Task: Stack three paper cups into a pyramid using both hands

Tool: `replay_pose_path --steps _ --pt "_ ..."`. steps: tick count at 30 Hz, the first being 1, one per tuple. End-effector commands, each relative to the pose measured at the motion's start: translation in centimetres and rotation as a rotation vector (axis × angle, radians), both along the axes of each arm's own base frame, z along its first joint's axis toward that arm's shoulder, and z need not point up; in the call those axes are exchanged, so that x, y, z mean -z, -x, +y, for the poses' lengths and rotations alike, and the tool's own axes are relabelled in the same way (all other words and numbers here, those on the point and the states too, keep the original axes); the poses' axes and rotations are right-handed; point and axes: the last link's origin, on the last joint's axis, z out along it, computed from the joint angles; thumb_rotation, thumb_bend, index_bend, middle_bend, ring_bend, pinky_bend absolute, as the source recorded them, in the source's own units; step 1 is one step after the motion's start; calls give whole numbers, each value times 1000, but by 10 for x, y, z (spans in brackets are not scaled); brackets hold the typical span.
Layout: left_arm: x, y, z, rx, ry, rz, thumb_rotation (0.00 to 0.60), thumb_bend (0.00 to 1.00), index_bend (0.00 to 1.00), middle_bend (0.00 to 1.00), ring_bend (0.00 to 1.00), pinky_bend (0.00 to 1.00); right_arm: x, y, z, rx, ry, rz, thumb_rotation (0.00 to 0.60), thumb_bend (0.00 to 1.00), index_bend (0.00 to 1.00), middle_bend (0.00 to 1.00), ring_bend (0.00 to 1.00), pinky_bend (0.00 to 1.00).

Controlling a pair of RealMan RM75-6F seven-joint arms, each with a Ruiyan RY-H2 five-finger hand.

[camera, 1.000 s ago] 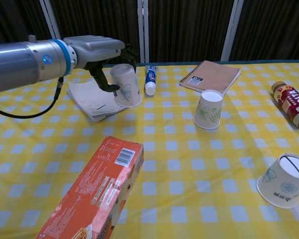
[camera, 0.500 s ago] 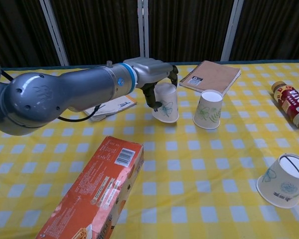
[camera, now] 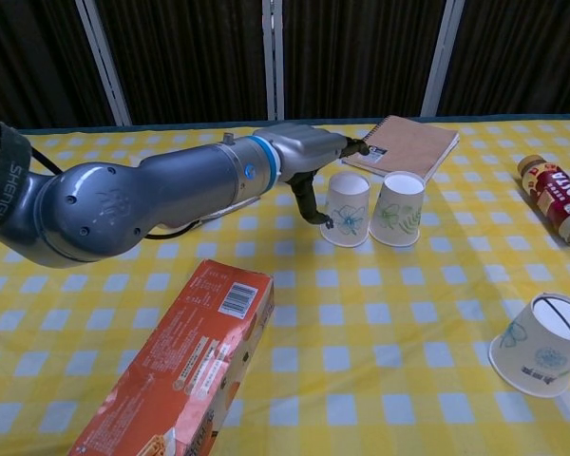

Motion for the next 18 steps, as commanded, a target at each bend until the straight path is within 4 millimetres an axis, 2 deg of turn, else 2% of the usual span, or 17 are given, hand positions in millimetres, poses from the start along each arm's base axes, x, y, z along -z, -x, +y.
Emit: replay_pose_path --steps 1,4,9,13,15,18 --pt "-13 8 -1 -3 -23 -25 600 298 0 0 0 0 1 -2 1 -8 1 6 600 130 157 0 0 30" --pt "-31 17 -5 -6 -50 -75 600 297 0 0 0 0 1 -3 2 -7 1 10 600 130 157 0 0 30" --pt "-81 60 -22 -16 -141 -117 600 268 0 0 0 0 2 -5 5 -7 -6 12 600 126 155 0 0 30" --pt "-129 110 -50 -76 -234 -136 600 241 0 0 0 0 4 -8 7 -11 -20 22 600 118 155 0 0 30" --pt "-152 137 -71 -120 -279 -133 600 240 0 0 0 0 5 -10 8 -15 -29 20 600 115 154 0 0 30" --pt "-174 164 -97 -153 -341 -121 600 240 0 0 0 0 7 -14 10 -20 -40 19 600 107 153 0 0 30"
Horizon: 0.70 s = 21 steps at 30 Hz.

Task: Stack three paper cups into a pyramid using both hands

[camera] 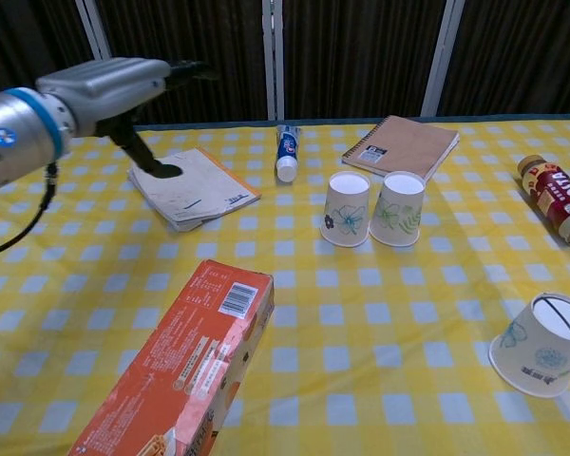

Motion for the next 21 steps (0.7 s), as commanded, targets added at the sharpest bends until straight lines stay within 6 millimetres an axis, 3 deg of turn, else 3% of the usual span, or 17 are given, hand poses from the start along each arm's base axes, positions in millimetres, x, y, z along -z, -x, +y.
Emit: replay_pose_path --steps 1,5,12,16,21 --pt "-47 59 -50 -77 -102 30 600 240 0 0 0 0 1 -4 2 -7 -10 3 600 103 153 0 0 30" --pt "-69 98 -89 -146 -132 62 600 241 0 0 0 0 4 -13 6 -31 -24 9 600 92 150 0 0 30" --pt "-92 143 -145 -208 -146 81 600 240 0 0 0 0 17 -37 16 -109 -109 9 600 73 137 0 0 19" --pt "-101 157 -163 -196 -177 67 600 241 0 0 0 0 26 -56 24 -115 -257 -10 600 59 132 0 0 14" --pt "-108 156 -169 -174 -208 38 600 240 0 0 0 0 37 -80 26 -146 -378 -3 600 60 155 0 0 14"
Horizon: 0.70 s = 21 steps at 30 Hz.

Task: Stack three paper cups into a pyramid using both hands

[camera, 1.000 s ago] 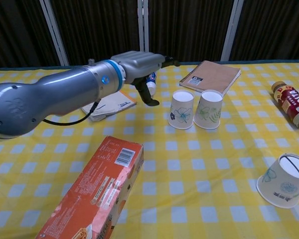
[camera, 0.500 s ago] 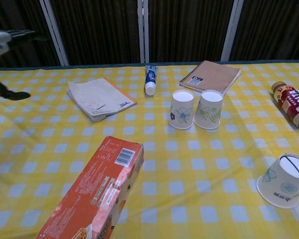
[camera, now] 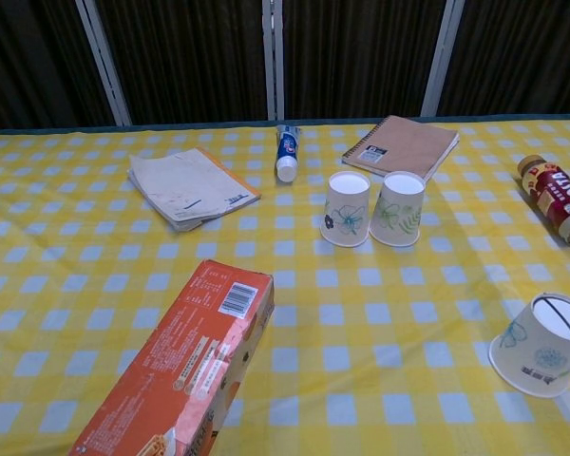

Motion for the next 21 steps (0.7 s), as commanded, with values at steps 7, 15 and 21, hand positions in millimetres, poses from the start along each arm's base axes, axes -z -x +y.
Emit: replay_pose_path --steps 7,15,21 --pt "-2 1 -3 18 -3 -9 600 240 0 0 0 0 47 -40 -3 -54 -205 44 600 88 165 0 0 14" --pt "-1 1 0 12 1 -6 600 240 0 0 0 0 66 -45 -10 -57 -216 46 600 113 175 0 0 15" --pt "-1 2 0 8 4 -7 600 240 0 0 0 0 77 -45 -14 -47 -232 57 600 168 242 0 0 21"
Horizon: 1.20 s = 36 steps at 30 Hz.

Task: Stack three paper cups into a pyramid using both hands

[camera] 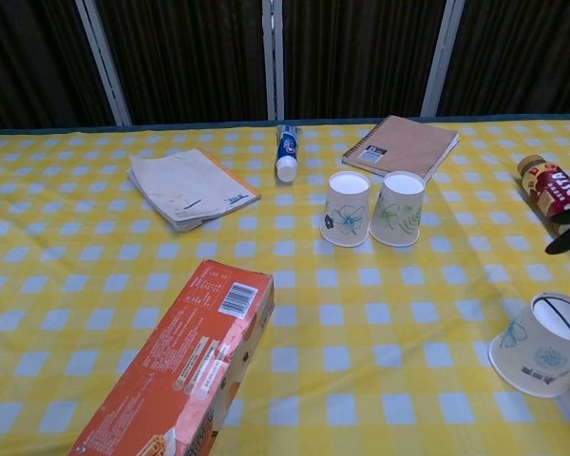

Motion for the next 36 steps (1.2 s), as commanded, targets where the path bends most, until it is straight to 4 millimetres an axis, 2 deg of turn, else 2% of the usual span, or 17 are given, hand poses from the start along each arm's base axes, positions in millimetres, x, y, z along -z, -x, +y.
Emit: replay_pose_path --steps 1,13,25,31,36 --pt "1 0 0 0 6 2 600 241 0 0 0 0 5 1 -3 3 -2 10 600 176 254 0 0 23" --pt "2 0 1 2 15 1 600 240 0 0 0 0 21 13 -10 52 -25 28 600 177 266 0 0 28" --pt "2 0 3 -3 24 -1 600 240 0 0 0 0 29 13 -12 51 -18 15 600 232 451 133 0 96" --pt "2 1 4 -8 24 -6 600 240 0 0 0 0 31 9 -14 41 -5 1 600 248 493 166 0 121" --pt "0 1 3 -7 21 -11 600 240 0 0 0 0 25 1 -19 18 29 -28 600 249 499 170 0 125"
